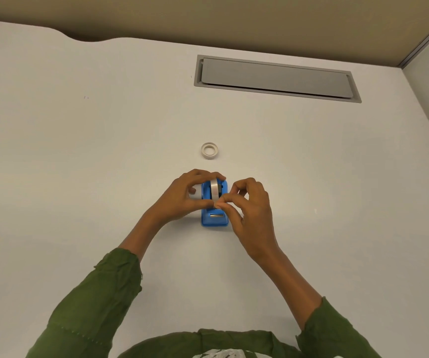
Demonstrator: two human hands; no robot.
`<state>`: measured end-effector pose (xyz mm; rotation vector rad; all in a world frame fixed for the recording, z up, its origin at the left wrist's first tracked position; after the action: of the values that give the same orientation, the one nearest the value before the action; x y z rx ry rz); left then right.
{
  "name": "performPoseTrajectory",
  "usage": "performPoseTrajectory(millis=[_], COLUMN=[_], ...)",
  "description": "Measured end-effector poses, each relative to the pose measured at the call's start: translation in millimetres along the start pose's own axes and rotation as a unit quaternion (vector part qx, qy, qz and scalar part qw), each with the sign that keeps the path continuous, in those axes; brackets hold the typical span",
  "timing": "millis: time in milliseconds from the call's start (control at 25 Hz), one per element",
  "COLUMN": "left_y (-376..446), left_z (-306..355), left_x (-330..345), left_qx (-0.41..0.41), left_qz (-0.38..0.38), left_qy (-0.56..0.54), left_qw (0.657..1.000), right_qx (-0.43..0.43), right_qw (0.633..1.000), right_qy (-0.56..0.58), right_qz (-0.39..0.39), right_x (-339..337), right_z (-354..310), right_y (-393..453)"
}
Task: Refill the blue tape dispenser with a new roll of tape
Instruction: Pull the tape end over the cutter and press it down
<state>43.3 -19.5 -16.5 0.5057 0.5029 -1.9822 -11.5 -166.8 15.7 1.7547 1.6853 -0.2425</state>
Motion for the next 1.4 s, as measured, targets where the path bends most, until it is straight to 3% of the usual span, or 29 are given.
performPoseTrajectory(millis=[280, 440, 1080, 1280, 1400], left_y=[1.3, 0.5, -13.6, -15.6, -14.7], left_z=[-5.5, -5.7, -16.5, -17.5, -12.5], left_x=[-5.1, -6.8, 8.3, 2.5, 7.2], left_qx=[-0.015, -0.003, -0.030, -0.040, -0.026], left_qz=[-0.082, -0.086, 0.036, -0.077, -0.105], left_qy=[-0.028, -0.034, 0.001, -0.030, 0.035], left_qw=[0.996, 0.996, 0.999, 0.996, 0.993], right_qx=[-0.009, -0.018, -0.005, -0.003, -0.008], right_qw=[1.000, 1.000, 1.000, 0.999, 0.999], right_qy=[-0.015, -0.016, 0.006, 0.013, 0.022], right_qz=[0.013, 0.009, 0.022, 0.032, 0.041], right_x=[-0.6, 2.2, 4.2, 4.1, 4.0], right_z=[5.2, 7.6, 2.0, 1.3, 0.6], right_y=[-10.8, -18.4, -21.3, -26.7, -23.4])
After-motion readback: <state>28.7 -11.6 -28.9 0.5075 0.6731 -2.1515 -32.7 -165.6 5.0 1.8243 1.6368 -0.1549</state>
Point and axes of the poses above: each hand's wrist, its own y-axis towards the middle knuckle, its own x-axis out of the palm, z = x × y, the point moved 4 cm from there along y, towards the middle knuckle, and after that the axes turned 8 degrees about y, right-handed, at the moved point
